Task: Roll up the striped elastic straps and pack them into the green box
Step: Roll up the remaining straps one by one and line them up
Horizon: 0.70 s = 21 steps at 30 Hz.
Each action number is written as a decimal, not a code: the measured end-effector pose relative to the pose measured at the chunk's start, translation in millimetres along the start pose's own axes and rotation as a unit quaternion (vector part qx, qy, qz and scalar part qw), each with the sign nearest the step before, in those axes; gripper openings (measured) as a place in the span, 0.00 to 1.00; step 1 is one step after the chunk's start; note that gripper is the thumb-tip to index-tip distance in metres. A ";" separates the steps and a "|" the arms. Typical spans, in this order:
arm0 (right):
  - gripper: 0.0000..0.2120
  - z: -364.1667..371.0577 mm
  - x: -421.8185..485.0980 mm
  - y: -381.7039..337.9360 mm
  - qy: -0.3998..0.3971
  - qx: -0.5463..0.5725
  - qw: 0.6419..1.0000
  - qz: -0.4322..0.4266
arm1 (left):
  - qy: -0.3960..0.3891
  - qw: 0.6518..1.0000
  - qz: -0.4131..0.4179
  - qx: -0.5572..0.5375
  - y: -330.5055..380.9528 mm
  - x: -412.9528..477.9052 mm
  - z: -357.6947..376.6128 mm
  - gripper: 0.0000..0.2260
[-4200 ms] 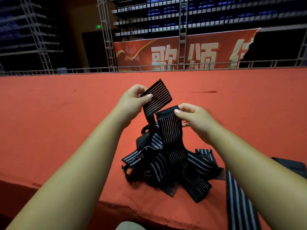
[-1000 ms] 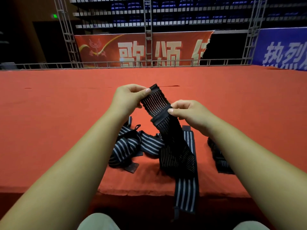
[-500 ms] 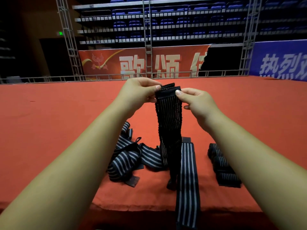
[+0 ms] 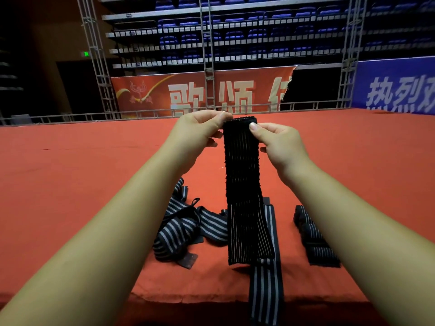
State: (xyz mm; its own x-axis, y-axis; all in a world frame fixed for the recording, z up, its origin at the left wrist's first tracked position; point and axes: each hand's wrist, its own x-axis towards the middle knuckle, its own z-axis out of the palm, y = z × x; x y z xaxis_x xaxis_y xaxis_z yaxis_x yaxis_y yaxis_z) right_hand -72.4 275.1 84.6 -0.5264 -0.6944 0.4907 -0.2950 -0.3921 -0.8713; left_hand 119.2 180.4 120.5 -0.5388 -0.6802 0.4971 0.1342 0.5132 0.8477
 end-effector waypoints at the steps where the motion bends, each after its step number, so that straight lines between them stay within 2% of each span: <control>1: 0.06 0.6 -0.2 -0.1 0.004 -0.004 1.000 -0.004 | 0.004 0.999 -0.008 -0.032 -1.2 -2.2 2.5 0.12; 4: 0.08 2.4 -0.8 -1.3 0.009 -0.017 1.000 -0.016 | 0.001 0.985 -0.039 -0.171 -3.4 -11.1 12.3 0.14; 7: 0.09 4.7 -2.3 -1.7 0.006 -0.026 0.999 -0.026 | 0.010 0.973 -0.041 -0.226 -8.9 -16.6 17.7 0.15; 13: 0.11 6.5 -5.6 -3.8 -0.006 -0.025 0.999 -0.026 | 0.053 0.971 -0.028 -0.231 -12.4 -17.4 19.3 0.13; 18: 0.06 9.6 -4.8 -7.3 0.001 -0.033 0.999 -0.033 | 0.074 0.973 -0.003 -0.219 -9.6 -12.1 18.6 0.08; 21: 0.06 13.2 -5.6 -11.2 -0.032 -0.013 0.998 -0.046 | 0.086 0.973 -0.004 -0.215 -7.5 -10.0 17.7 0.09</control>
State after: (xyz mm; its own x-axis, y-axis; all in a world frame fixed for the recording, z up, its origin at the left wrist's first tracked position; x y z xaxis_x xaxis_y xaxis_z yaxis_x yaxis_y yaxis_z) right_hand -55.5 275.4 91.6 -0.4452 -0.6936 0.5663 -0.3611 -0.4397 -0.8224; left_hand 108.9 192.7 105.9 -0.4000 -0.7796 0.4819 0.4848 0.2662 0.8331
